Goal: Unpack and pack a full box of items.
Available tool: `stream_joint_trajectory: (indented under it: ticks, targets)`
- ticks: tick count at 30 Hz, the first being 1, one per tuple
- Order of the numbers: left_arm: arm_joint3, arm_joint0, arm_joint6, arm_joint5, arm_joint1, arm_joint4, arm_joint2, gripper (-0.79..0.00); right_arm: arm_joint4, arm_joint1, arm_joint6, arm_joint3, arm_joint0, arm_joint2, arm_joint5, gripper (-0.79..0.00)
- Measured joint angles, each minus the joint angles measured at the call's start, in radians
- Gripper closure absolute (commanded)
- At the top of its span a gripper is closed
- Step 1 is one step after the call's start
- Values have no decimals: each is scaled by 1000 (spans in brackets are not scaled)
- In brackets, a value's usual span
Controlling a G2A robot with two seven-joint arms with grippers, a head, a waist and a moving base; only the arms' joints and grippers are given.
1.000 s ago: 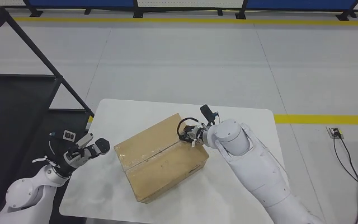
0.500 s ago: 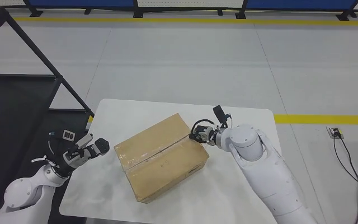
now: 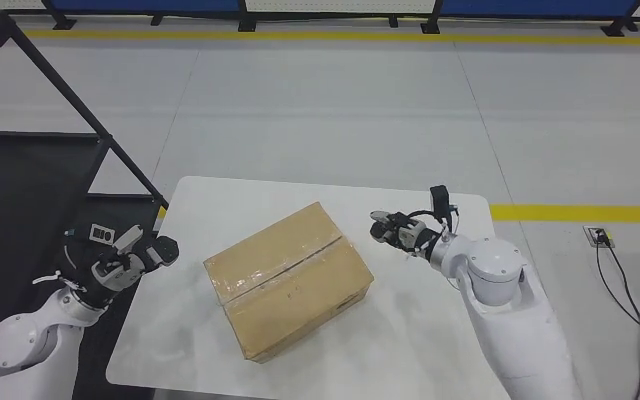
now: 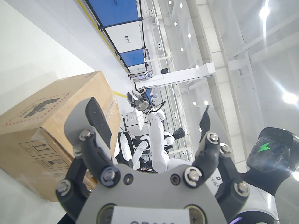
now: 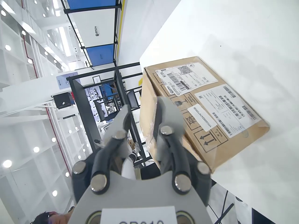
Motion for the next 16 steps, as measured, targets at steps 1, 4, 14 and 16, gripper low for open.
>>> stream_joint_trajectory:
  ticks: [1, 4, 14, 16]
  targets:
    - [0, 0, 0, 0, 0, 0, 0, -785, 0, 0, 0, 0, 0, 0, 0, -434]
    - [0, 0, 0, 0, 0, 0, 0, -784, 0, 0, 0, 0, 0, 0, 0, -583]
    - [0, 0, 0, 0, 0, 0, 0, -785, 0, 0, 0, 0, 0, 0, 0, -785]
    - [0, 0, 0, 0, 0, 0, 0, -784, 0, 0, 0, 0, 0, 0, 0, -785]
